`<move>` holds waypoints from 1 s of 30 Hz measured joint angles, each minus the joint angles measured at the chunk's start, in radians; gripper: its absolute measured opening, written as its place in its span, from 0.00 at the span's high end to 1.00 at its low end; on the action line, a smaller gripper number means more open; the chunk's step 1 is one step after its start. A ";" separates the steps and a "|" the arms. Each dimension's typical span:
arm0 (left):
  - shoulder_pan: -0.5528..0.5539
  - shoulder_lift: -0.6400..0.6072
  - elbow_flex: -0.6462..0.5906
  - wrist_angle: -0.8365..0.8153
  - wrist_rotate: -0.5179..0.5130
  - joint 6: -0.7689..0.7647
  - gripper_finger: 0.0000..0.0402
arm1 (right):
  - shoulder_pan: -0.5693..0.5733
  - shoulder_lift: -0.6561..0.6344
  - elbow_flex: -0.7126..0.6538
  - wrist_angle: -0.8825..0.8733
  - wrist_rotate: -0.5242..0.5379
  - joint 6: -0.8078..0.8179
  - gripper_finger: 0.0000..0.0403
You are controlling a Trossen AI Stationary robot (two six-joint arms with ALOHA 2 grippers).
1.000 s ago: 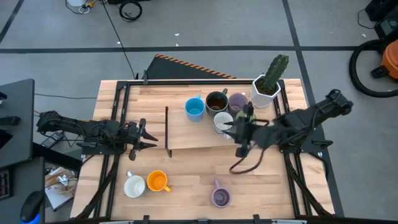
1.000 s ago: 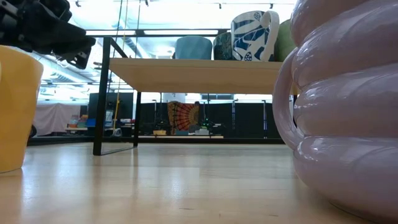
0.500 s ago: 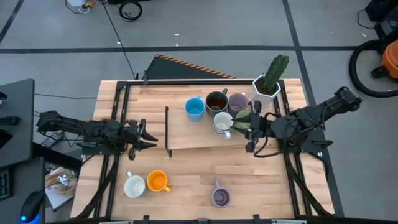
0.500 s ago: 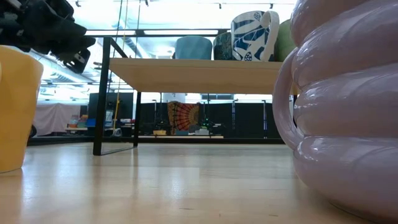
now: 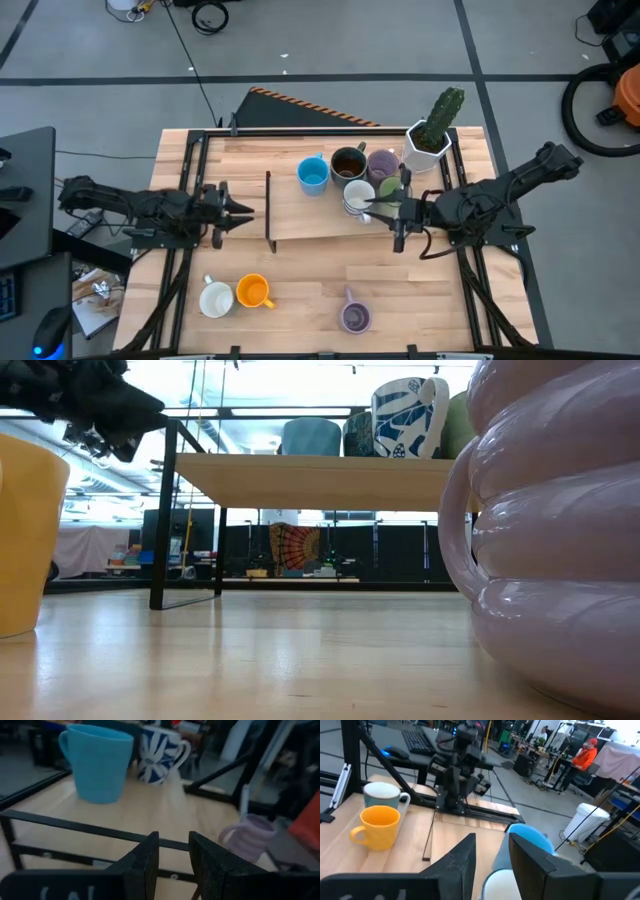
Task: Place coffee mugs
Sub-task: Put the yellow mug on the shelf
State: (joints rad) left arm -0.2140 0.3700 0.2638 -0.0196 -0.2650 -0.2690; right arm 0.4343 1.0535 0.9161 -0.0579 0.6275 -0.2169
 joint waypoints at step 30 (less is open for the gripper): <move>-0.355 0.460 0.528 -0.675 -0.144 -0.405 0.72 | 0.030 0.024 -0.095 0.257 0.015 -0.151 0.69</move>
State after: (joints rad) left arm -0.5690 0.8304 0.7922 -0.6947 -0.4090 -0.6740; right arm 0.4640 1.0779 0.8207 0.1990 0.6426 -0.3679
